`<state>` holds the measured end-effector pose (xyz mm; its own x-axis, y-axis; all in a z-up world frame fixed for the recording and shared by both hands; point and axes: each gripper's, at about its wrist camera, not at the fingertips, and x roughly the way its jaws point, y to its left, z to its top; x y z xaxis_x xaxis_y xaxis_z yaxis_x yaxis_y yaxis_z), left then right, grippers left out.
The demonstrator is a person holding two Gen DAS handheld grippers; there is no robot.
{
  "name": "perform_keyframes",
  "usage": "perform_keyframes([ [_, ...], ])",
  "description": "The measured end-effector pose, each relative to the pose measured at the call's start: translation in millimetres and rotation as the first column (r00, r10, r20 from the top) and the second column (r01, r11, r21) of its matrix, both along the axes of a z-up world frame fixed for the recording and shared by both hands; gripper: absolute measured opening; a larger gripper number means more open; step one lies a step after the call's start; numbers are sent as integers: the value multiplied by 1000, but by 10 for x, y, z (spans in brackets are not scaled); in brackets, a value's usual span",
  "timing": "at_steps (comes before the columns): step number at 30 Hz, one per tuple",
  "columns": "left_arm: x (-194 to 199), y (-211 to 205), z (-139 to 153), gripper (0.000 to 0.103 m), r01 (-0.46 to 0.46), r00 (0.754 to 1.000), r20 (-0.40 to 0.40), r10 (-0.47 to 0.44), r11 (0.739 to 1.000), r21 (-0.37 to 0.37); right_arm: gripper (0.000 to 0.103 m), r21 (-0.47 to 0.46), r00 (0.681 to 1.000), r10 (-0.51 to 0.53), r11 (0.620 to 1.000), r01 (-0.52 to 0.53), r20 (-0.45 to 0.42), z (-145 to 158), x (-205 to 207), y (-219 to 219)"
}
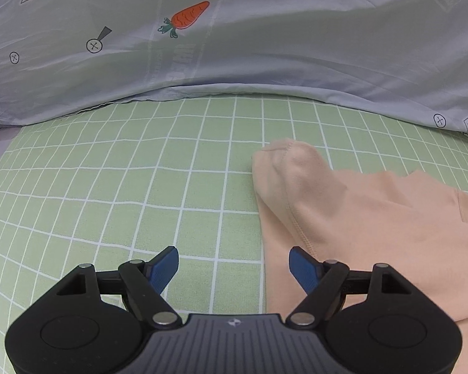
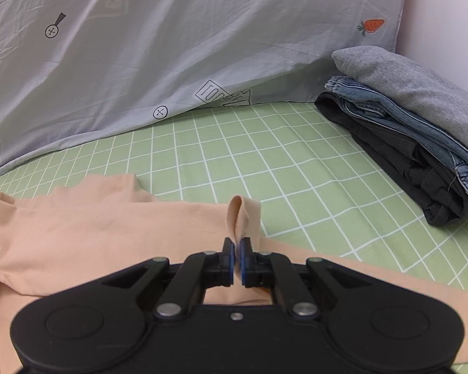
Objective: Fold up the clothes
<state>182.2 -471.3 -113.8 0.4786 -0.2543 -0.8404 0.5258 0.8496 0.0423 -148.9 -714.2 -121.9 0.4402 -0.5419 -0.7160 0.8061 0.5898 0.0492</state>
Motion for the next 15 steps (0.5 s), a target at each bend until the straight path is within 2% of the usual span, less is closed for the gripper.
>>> perform_keyframes([
  [4,203,-322,-188,79,7,1000,2,-7,1000,24,4,20,998,-52,998,53,-17,-92,-56,-126],
  [7,349,-497,-267,85,4,1000,16,-5,1000,8,4,23,996,-84,996,85,-44,-161,-92,-204],
  [12,590,-671,-269,86,-20,999,33,19,1000,5,4,27,992,-107,994,109,-59,-208,-107,-263],
  [15,572,-560,-179,86,-42,999,34,42,999,-3,4,22,993,-100,995,101,-58,-188,-90,-253],
])
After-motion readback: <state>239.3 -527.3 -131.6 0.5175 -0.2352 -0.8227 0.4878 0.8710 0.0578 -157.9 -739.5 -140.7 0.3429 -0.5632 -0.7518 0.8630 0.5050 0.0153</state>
